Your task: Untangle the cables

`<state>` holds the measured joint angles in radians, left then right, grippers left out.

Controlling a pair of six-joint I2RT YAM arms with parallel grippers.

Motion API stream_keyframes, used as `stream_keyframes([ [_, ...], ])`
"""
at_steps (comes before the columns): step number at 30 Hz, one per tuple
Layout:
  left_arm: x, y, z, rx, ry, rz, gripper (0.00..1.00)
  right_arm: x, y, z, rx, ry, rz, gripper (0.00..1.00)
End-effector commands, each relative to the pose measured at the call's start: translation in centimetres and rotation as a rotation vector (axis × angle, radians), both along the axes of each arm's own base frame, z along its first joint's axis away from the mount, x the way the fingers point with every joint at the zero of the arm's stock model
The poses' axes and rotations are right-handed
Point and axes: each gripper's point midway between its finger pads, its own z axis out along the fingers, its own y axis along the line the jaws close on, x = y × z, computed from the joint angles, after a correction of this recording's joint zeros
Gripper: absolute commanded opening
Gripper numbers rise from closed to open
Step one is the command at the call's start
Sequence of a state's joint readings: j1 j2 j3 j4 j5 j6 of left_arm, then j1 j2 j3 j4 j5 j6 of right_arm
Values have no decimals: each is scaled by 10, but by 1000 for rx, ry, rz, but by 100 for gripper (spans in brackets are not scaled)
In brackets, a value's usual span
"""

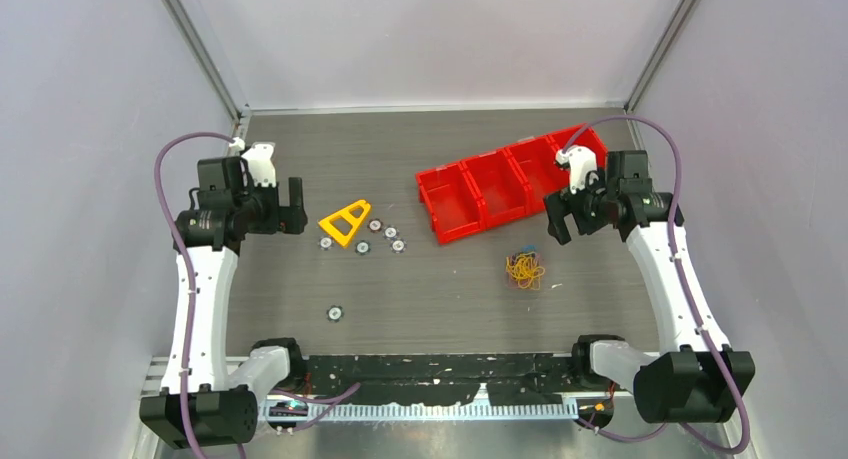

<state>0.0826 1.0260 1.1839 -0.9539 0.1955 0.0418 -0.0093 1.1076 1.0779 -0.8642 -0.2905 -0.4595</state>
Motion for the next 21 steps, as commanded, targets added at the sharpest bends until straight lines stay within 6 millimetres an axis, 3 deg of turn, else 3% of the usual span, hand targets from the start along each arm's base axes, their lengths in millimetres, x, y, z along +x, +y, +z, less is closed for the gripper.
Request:
stream_keyframes([
  [1,11,9,25,56,-86,14,99,0,1,7,-27,15,58,95],
  [7,18,11,47,101,-176,-19,99,-7,-14,-19,-130,131,91,95],
  [12,4,-30,54,-23,-163,-242,99,-14,-7,-49,-203,249,162,95],
  [15,2,-46,53,-61,-188,-290,99,-13,-5,-70,-235,312,185,95],
  [17,0,-57,48,-87,-199,-328,99,-10,0,-79,-233,337,201,95],
  [21,-6,-80,37,-144,-183,-386,99,-18,36,-90,-147,406,305,95],
])
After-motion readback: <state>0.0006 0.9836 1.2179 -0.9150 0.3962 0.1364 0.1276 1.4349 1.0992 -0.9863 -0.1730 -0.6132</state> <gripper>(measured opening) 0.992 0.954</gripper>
